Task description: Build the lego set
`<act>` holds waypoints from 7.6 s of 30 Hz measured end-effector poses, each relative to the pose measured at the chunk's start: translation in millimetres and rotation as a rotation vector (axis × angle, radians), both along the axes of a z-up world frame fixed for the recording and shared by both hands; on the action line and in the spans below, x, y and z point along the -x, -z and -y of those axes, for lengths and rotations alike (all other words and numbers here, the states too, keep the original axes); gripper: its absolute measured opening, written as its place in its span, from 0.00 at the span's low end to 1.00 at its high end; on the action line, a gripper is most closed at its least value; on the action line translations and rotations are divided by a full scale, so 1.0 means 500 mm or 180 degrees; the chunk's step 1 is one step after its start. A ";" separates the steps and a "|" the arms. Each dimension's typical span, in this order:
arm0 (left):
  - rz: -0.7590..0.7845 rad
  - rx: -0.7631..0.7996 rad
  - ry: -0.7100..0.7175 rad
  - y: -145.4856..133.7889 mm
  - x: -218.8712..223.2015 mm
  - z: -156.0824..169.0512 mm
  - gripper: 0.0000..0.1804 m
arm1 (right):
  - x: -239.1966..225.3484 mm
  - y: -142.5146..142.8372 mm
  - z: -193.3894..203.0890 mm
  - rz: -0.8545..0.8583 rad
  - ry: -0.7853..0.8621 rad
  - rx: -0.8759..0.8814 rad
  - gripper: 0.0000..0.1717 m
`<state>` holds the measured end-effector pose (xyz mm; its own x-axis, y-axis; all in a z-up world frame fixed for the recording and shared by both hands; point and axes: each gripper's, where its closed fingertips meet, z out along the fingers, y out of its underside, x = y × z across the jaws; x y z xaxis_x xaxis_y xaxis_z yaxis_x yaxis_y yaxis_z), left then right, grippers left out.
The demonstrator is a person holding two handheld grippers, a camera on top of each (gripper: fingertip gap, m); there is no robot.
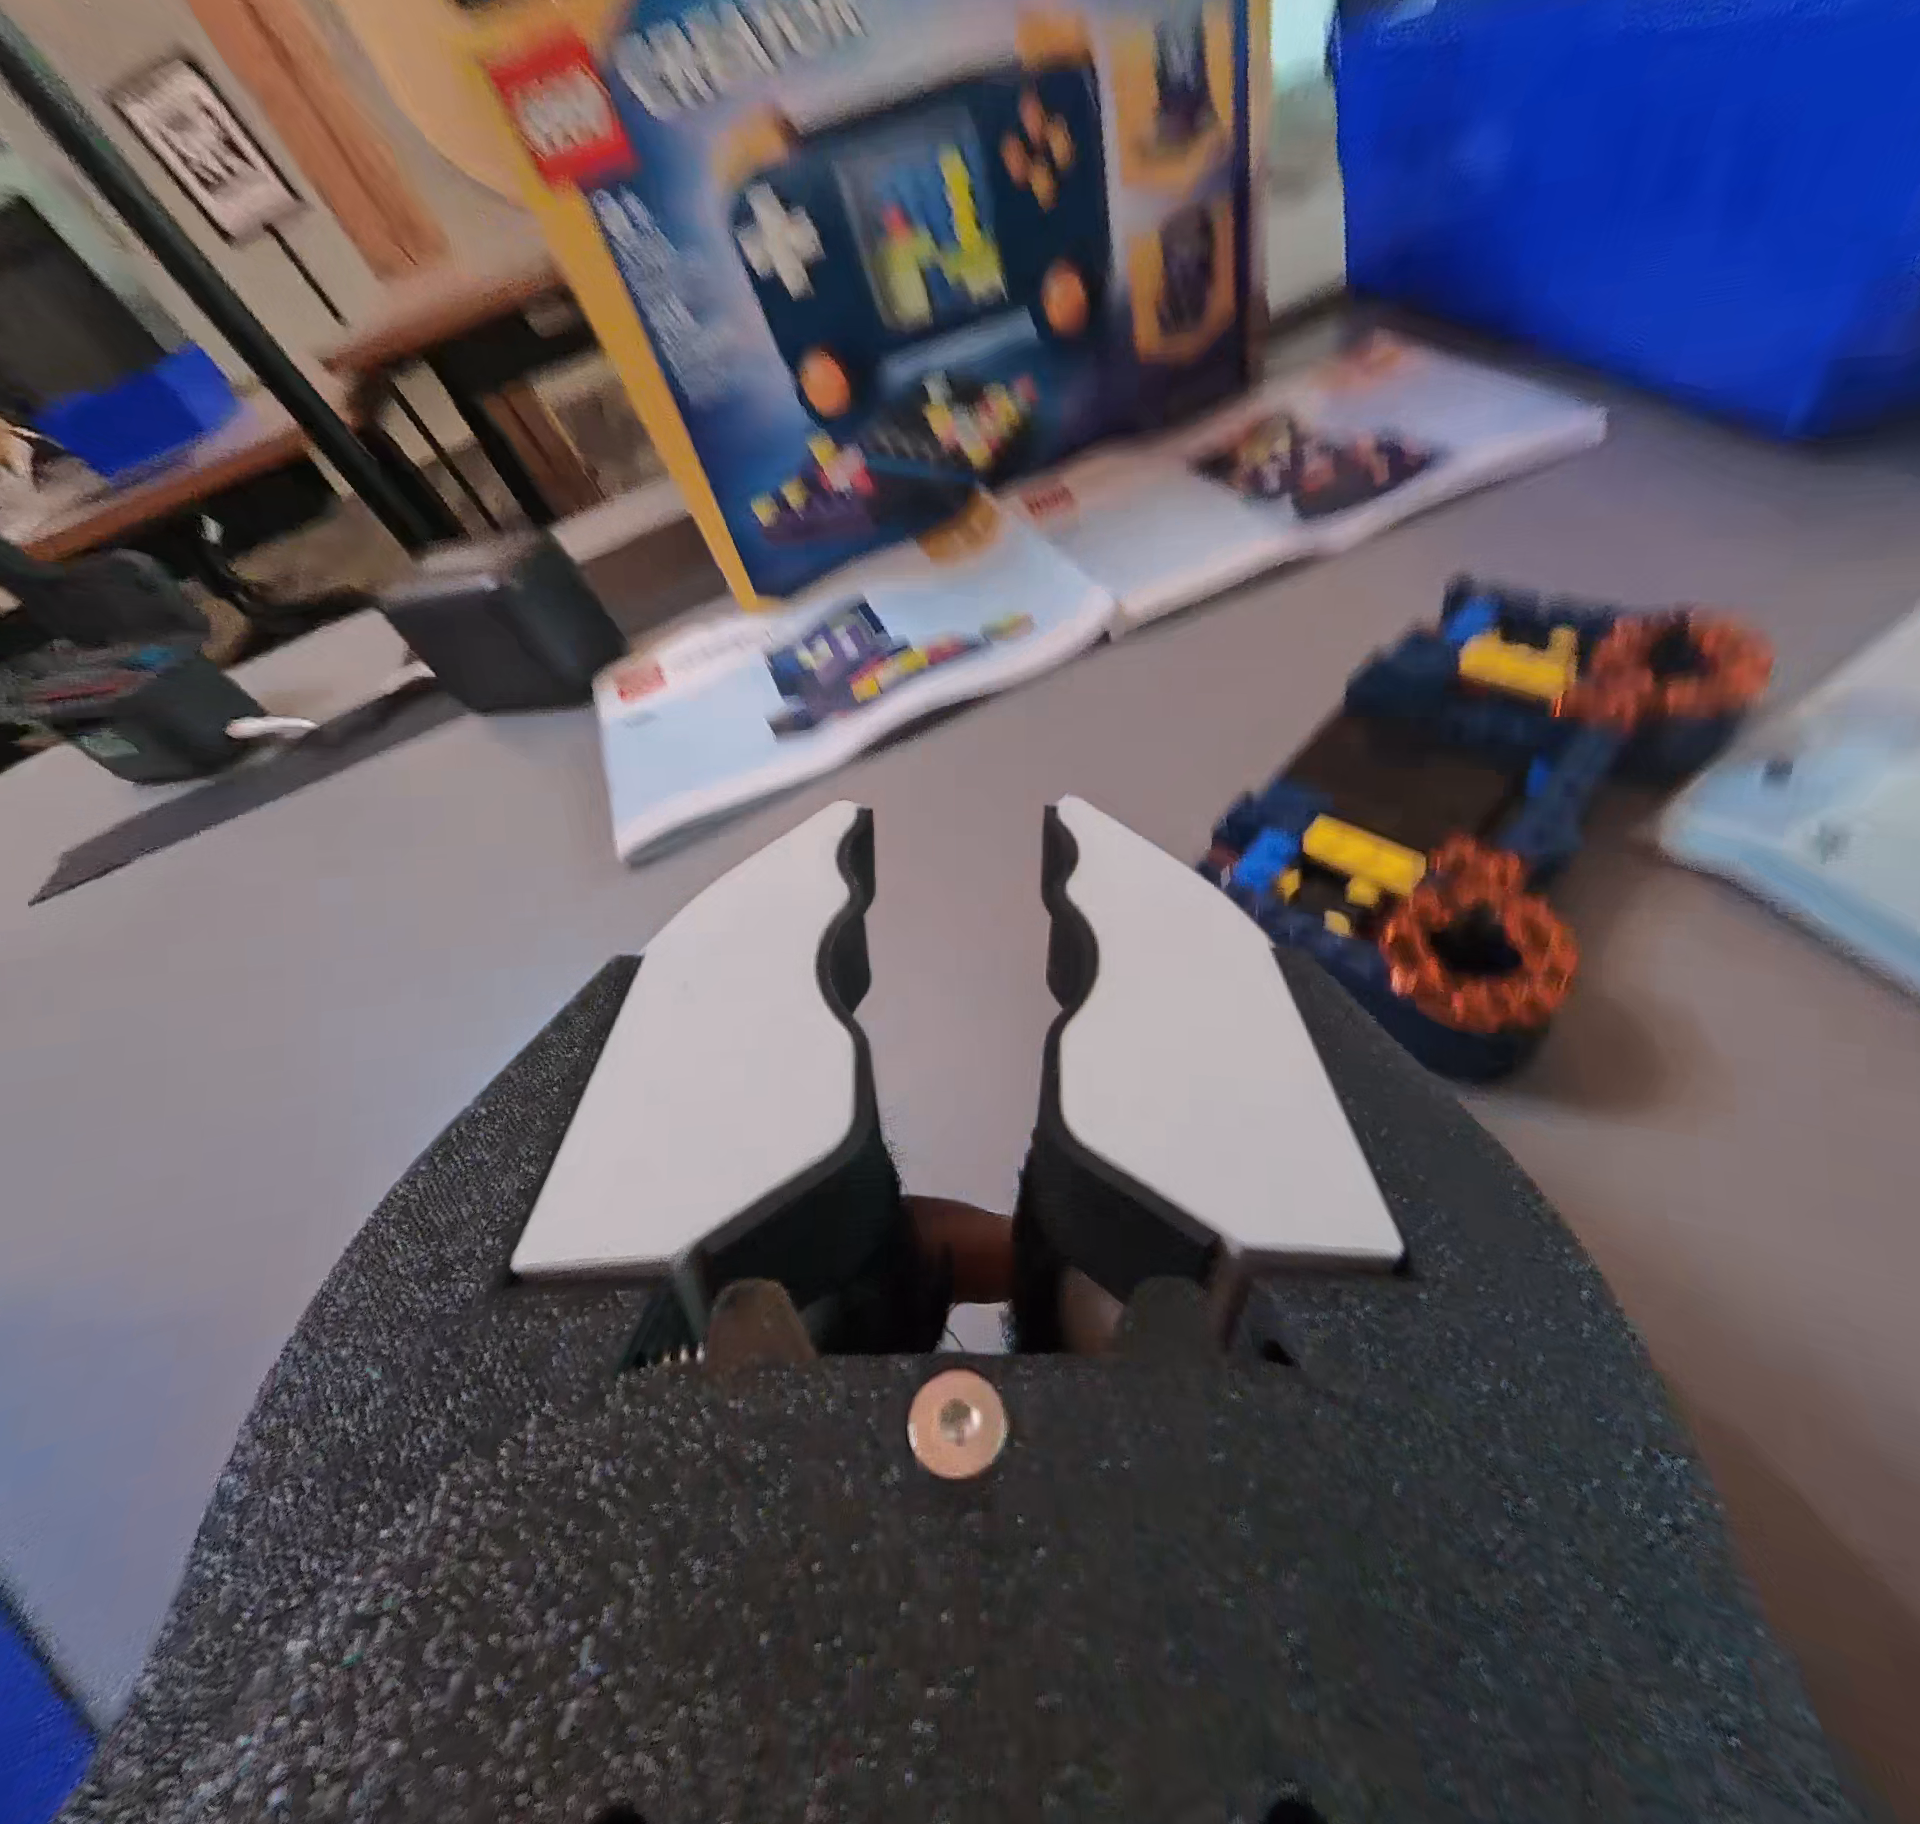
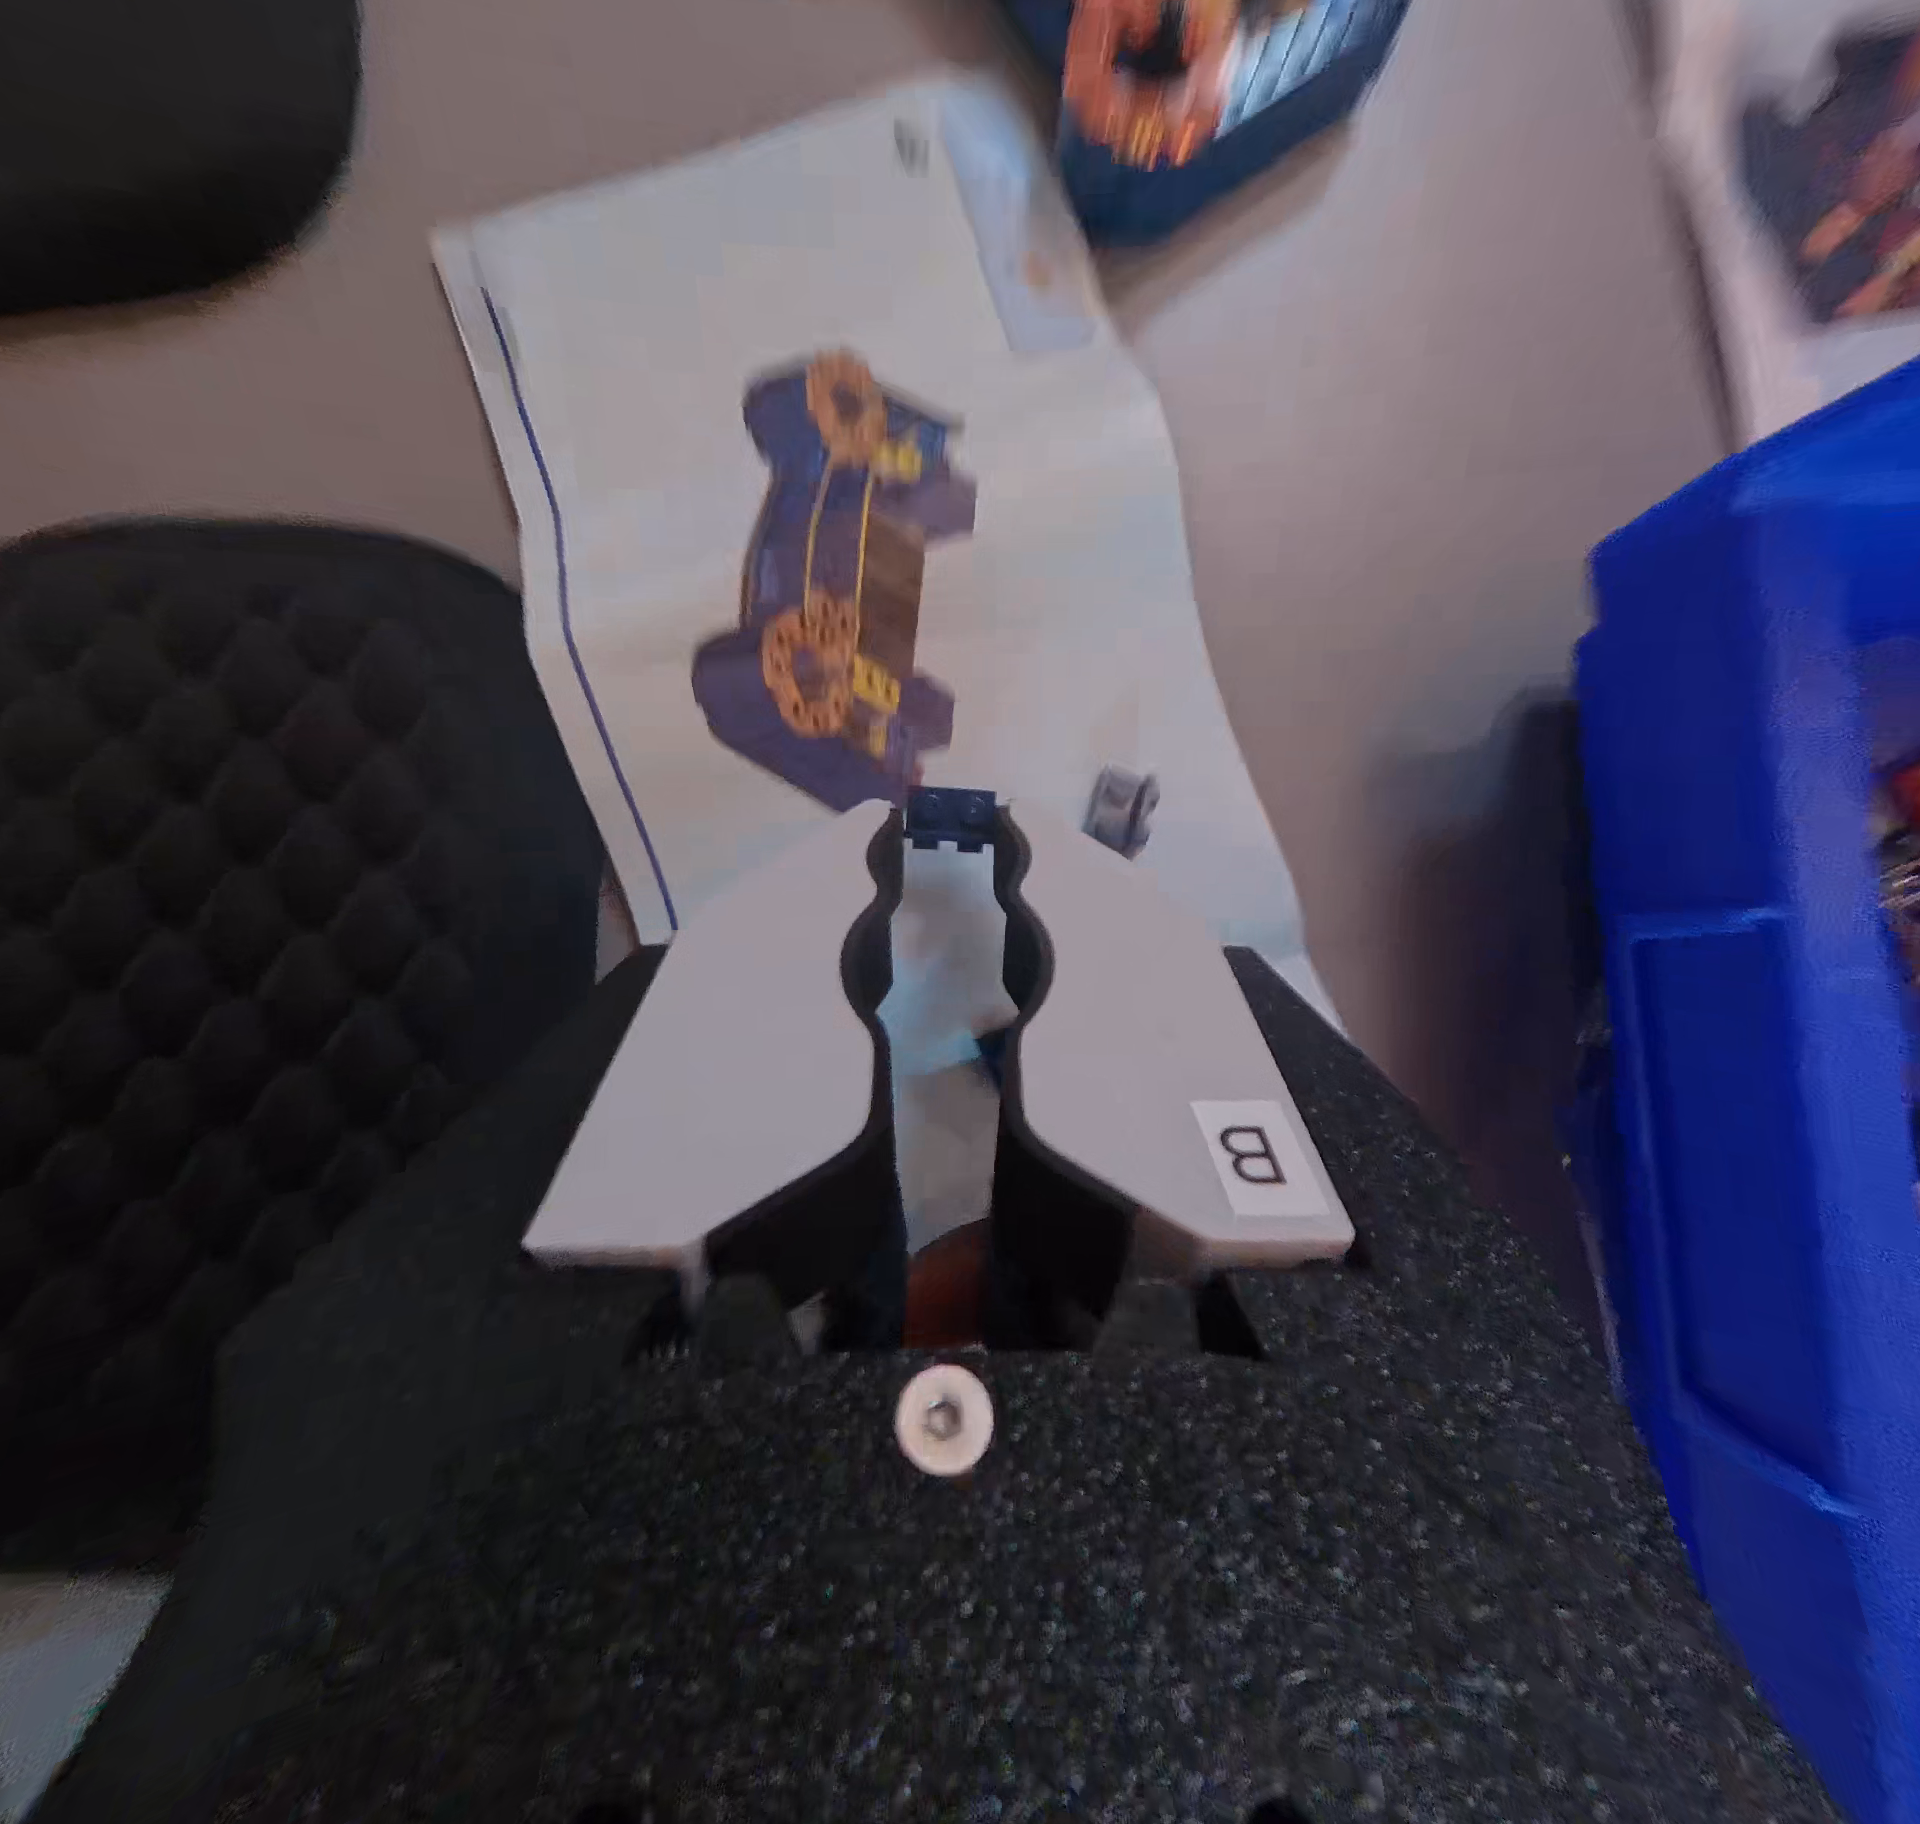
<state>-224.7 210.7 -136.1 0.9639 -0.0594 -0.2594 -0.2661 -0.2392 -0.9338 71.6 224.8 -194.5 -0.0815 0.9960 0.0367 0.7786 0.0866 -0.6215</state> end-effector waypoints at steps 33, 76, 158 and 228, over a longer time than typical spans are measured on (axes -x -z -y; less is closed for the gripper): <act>0.3289 0.0265 0.2314 -0.136 -0.409 0.134 0.03 | 0.165 -0.303 0.166 -0.3493 -0.0668 0.1507 0.09; 0.2740 -0.0784 0.1617 -0.147 -0.344 0.077 0.01 | 0.256 -0.269 0.105 -0.2082 -0.0076 0.0195 0.03; 0.0309 0.1464 0.1862 0.119 -0.158 0.056 0.20 | 0.387 -0.017 0.021 0.1630 -0.1981 0.0130 0.01; 0.0362 0.1708 0.1692 0.142 -0.148 0.050 0.21 | 0.406 -0.012 -0.007 0.0581 -0.1652 -0.0313 0.07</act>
